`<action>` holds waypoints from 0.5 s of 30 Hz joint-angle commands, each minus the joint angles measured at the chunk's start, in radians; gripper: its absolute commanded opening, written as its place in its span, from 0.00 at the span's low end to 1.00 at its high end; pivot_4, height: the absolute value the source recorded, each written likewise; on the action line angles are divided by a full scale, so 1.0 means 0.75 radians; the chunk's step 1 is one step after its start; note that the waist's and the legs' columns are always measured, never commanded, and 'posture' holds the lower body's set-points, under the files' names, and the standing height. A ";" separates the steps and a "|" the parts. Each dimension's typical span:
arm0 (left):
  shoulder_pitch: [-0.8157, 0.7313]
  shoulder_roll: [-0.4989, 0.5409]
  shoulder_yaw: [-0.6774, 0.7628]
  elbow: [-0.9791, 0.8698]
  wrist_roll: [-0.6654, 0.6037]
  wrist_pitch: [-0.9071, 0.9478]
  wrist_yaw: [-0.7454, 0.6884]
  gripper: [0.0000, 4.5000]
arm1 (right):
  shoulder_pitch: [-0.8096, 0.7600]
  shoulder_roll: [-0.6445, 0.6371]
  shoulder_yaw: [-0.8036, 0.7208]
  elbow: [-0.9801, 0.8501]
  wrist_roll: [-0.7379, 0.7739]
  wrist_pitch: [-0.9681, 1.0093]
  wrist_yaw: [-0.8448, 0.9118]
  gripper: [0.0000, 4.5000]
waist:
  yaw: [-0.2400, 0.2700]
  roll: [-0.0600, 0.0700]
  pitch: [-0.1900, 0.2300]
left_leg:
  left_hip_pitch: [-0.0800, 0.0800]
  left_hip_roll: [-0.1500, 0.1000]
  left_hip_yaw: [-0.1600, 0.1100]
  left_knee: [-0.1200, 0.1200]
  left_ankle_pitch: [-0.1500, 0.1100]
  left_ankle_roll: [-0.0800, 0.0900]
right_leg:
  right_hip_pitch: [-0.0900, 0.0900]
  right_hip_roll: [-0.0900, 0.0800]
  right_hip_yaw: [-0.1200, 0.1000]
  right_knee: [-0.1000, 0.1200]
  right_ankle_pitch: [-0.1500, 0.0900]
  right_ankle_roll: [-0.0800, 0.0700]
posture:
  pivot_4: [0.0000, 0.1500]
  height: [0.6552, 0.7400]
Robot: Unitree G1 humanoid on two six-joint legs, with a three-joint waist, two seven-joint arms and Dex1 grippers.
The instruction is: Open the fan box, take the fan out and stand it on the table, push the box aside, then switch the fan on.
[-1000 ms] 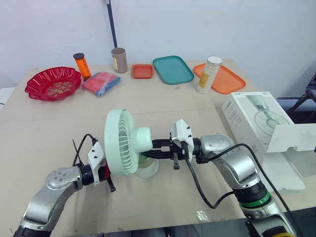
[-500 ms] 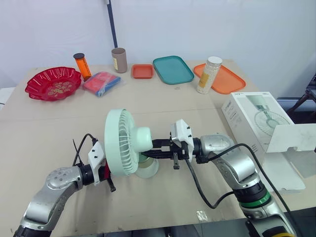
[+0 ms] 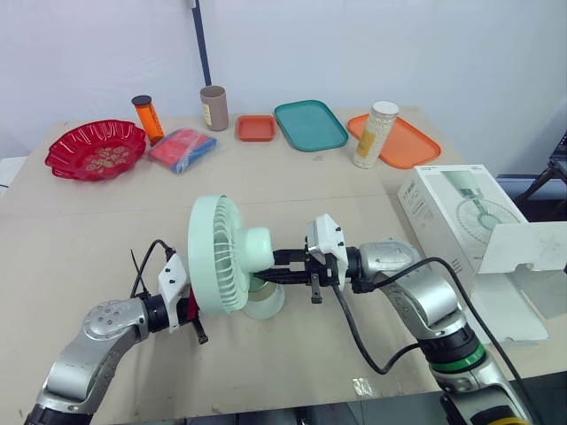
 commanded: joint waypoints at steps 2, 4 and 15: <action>-0.018 -0.015 -0.041 -0.080 -0.015 -0.029 -0.018 0.01 | -0.006 0.011 0.018 0.001 -0.015 -0.011 -0.008 0.08 | 0.000 0.000 0.000 | 0.000 0.000 0.000 0.000 0.000 0.000 | 0.000 0.000 0.000 0.000 0.000 0.000 | 1.00 1.00; -0.016 -0.016 -0.040 -0.082 -0.013 -0.030 -0.020 0.01 | -0.005 0.012 0.019 0.000 -0.016 -0.011 -0.010 0.08 | 0.000 0.000 0.000 | 0.000 0.000 0.000 0.000 0.000 0.000 | 0.001 0.000 0.000 0.000 0.000 0.000 | 1.00 1.00; -0.008 -0.015 -0.037 -0.105 -0.019 -0.017 -0.013 0.01 | -0.002 0.010 0.018 -0.001 -0.018 -0.011 -0.010 0.08 | 0.000 0.000 0.000 | 0.001 0.000 0.000 0.000 0.000 0.000 | 0.001 0.000 0.000 0.000 0.000 0.000 | 1.00 1.00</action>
